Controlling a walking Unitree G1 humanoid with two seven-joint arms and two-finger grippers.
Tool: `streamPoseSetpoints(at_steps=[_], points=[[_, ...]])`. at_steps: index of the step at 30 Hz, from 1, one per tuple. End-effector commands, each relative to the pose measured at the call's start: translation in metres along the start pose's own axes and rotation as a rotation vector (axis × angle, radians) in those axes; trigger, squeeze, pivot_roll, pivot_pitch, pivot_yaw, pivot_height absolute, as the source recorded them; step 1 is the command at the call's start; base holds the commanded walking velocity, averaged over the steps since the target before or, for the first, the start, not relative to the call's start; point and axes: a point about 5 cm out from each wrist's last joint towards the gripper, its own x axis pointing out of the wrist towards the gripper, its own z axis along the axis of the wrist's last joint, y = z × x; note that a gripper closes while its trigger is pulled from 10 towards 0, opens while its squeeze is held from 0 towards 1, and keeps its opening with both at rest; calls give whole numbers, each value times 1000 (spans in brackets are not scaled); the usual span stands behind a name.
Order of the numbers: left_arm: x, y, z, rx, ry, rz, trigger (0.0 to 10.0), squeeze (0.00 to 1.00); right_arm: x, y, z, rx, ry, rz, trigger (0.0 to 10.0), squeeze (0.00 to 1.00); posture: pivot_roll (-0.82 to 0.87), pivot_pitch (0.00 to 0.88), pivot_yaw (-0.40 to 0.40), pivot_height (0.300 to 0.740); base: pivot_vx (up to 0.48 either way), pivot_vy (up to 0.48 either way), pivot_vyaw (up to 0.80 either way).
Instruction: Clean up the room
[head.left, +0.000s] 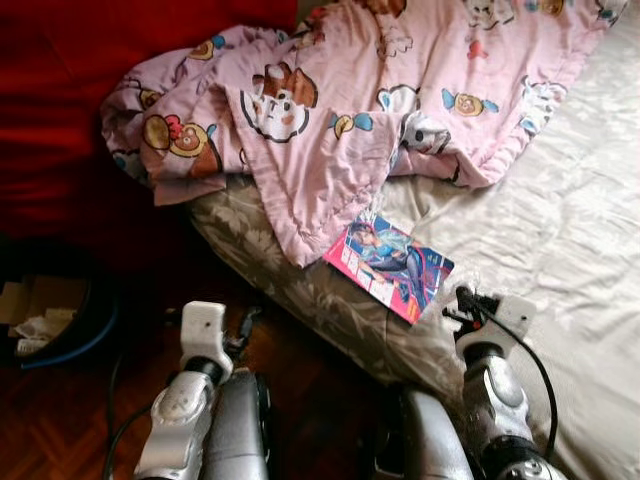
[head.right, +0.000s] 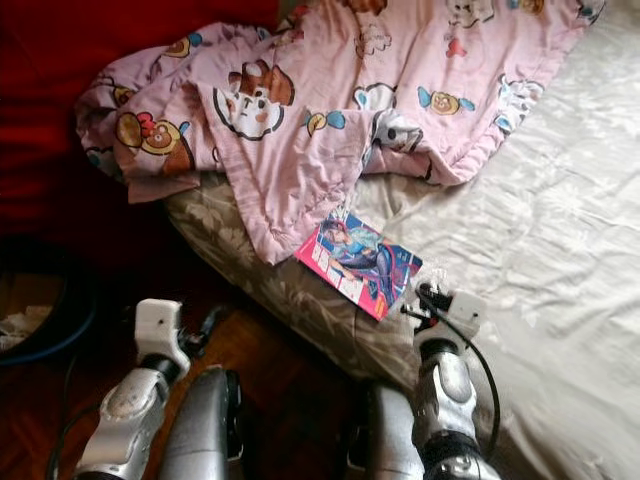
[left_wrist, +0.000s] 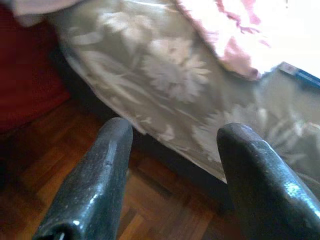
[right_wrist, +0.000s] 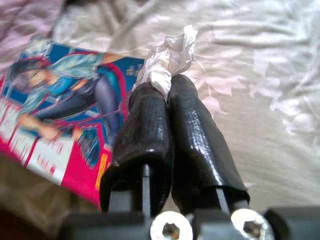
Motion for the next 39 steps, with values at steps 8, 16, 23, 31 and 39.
streamPoseSetpoints(at_steps=[8,16,23,31,39], points=[[-26,18,-45,-89,152,128,10000,0,-23,-10,-28,-104,126,58,10000,0,63,65,-51,608,0,0,0],[-13,11,-63,-122,268,127,10000,0,-17,-5,-40,-139,262,50,10000,0,70,0,-47,653,0,0,0],[-7,16,-69,-98,353,121,10000,0,-18,-13,-46,-108,340,-36,10000,0,58,0,-21,693,0,0,0],[-21,24,-86,-83,444,156,10000,0,-40,-27,-68,-80,459,-125,10000,0,67,0,-29,738,0,0,0],[-49,11,-117,-84,609,159,10000,0,-64,-45,-84,-108,574,-154,10000,0,34,0,-62,740,0,0,0]])
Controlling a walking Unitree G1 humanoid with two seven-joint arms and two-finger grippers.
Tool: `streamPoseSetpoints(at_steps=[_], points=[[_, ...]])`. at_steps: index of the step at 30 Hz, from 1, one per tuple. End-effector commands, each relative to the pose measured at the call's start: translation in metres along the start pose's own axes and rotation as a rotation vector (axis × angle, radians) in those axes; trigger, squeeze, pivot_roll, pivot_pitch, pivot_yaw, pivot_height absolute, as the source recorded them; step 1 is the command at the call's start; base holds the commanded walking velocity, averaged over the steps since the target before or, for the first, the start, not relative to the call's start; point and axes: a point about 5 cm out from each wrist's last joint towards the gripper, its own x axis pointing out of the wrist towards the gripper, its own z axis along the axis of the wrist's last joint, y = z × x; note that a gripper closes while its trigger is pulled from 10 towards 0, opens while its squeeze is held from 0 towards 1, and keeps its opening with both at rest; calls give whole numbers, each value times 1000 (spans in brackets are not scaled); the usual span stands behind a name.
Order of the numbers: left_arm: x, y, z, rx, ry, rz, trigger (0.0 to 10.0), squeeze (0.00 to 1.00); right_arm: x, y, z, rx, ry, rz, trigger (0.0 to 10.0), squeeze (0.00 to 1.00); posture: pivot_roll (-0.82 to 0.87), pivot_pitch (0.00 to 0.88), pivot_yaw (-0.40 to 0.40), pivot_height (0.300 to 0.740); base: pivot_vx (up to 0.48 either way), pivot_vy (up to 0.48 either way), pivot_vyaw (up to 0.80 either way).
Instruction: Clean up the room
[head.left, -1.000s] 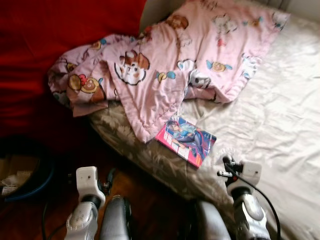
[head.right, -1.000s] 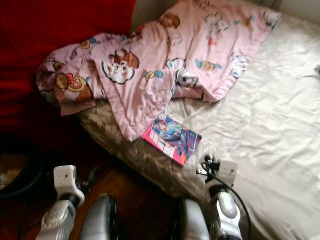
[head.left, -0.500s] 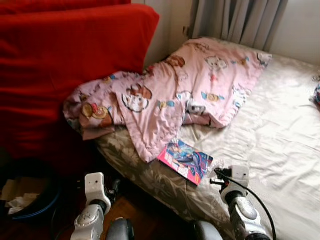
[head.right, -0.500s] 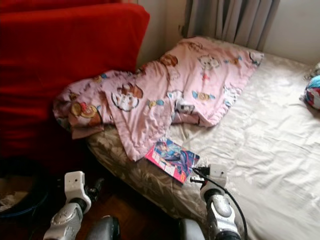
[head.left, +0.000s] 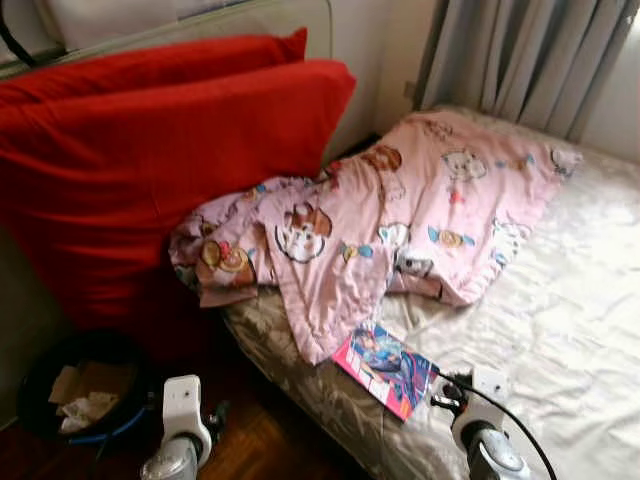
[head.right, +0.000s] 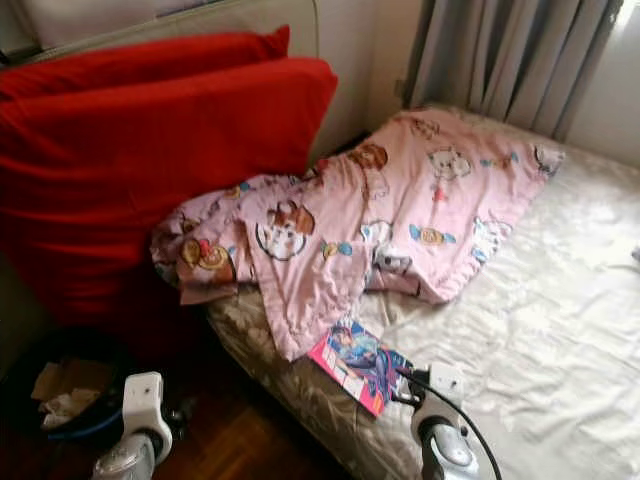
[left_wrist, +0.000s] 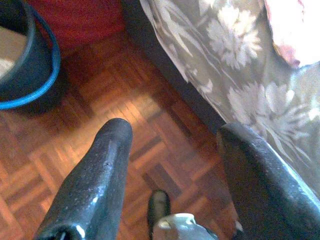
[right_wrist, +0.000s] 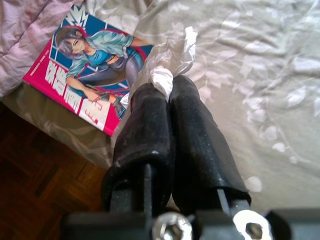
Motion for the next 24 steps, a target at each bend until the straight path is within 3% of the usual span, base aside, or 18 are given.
streamPoseSetpoints(at_steps=[1,7,21,24], points=[[-1,-5,-8,18,38,-13,10000,0,-3,-6,-8,2,36,-15,10000,0,34,0,-62,740,0,0,0],[-3,-18,-19,56,78,-52,10000,0,-8,-20,-18,6,94,-58,10000,0,31,11,-68,740,0,0,0],[-5,-5,-18,105,74,-45,10000,0,-20,-7,-52,38,187,-77,10000,0,40,60,-5,740,0,0,0],[-5,-3,-20,125,89,-48,10000,0,-22,-6,-57,21,195,-79,10000,0,29,68,4,740,0,330,0]])
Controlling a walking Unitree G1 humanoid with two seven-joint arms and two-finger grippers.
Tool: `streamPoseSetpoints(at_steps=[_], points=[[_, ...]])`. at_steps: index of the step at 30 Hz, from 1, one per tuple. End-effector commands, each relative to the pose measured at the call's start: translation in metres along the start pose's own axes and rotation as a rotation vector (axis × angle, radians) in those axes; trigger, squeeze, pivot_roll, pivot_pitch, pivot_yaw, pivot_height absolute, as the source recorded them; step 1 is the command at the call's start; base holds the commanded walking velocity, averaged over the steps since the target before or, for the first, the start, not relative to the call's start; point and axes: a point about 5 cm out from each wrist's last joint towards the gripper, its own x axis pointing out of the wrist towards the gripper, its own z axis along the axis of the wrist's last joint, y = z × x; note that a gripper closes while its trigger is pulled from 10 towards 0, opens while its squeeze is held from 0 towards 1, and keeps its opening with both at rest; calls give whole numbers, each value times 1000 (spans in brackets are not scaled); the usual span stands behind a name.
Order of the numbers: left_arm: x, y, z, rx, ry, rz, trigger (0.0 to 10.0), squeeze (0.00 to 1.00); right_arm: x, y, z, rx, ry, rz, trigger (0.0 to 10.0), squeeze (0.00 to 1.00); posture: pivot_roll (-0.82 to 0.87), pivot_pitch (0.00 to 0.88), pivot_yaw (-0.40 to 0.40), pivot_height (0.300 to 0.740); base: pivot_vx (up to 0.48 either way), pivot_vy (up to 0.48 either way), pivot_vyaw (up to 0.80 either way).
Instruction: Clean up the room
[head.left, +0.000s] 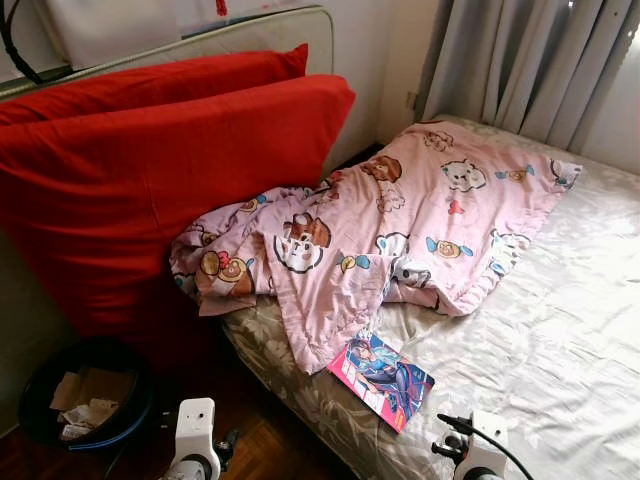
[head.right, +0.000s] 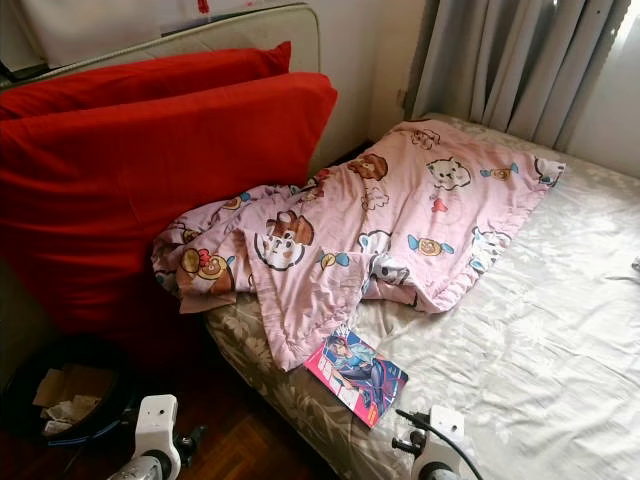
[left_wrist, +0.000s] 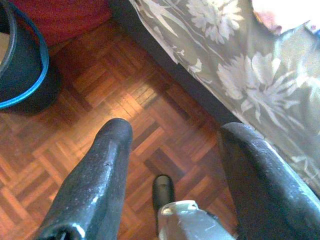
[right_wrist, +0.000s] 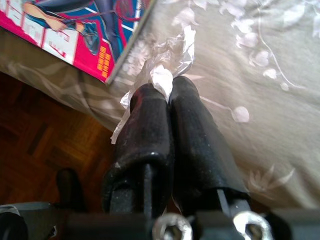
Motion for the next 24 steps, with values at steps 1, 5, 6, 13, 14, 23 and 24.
streamPoseSetpoints(at_steps=[1,5,6,13,14,23,24], points=[[-2,2,-7,17,35,-2,10000,0,-2,-1,-6,-15,7,-7,10000,0,26,74,6,740,0,480,0],[-2,0,-8,25,44,-11,10000,0,-3,-5,-8,-21,-2,-30,10000,0,7,78,16,740,0,480,684],[-2,0,-8,25,44,-11,10000,0,-3,-5,-8,-21,-2,-30,10000,0,7,78,16,740,0,480,800],[-3,-4,-12,44,56,-24,10000,0,-5,-8,-11,5,8,-35,10000,0,2,89,19,740,0,480,0],[-3,-4,-13,43,58,-22,10000,0,-5,-8,-12,4,12,-34,10000,0,2,89,19,740,0,480,0],[-5,-3,-18,37,70,-16,10000,0,-6,-10,-15,5,27,-35,10000,0,2,80,13,740,0,480,0],[-5,-3,-18,37,71,-15,10000,0,-6,-10,-14,6,27,-36,10000,0,2,80,12,740,0,480,0]])
